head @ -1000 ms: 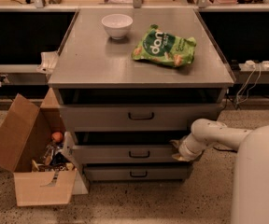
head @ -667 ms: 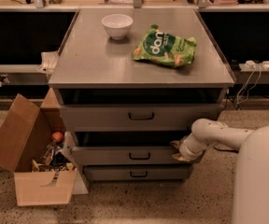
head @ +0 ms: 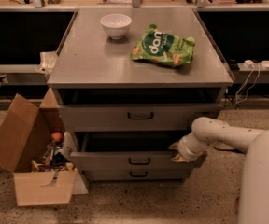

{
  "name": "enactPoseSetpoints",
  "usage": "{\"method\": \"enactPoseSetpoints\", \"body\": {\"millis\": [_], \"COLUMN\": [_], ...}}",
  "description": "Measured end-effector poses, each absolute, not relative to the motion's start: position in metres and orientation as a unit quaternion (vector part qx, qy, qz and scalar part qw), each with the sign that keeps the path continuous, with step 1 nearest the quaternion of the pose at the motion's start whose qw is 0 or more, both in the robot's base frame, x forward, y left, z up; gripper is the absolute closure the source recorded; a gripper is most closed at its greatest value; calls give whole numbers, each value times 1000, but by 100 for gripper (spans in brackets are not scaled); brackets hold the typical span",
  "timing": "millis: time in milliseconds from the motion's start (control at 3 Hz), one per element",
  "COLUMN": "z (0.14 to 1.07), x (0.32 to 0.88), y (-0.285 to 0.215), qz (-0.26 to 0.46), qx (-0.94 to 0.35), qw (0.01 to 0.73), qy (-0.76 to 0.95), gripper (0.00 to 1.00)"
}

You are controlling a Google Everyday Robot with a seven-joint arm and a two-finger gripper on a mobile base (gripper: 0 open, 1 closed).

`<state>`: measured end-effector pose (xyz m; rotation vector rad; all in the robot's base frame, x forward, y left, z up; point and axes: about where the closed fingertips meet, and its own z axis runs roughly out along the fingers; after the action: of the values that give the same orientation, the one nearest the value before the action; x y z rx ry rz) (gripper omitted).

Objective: Open middle drawer

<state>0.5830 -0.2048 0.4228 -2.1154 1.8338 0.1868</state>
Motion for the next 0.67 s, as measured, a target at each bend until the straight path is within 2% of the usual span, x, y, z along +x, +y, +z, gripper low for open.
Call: {"method": "enactPoseSetpoints", "body": {"millis": [333,667], "z": [423,423], "x": [583,583], "y": [-205,-205], "qz": [66,66], "qx": [-743,-743], "qw": [167,167], "qy": [644,644], "gripper": [86,64]}}
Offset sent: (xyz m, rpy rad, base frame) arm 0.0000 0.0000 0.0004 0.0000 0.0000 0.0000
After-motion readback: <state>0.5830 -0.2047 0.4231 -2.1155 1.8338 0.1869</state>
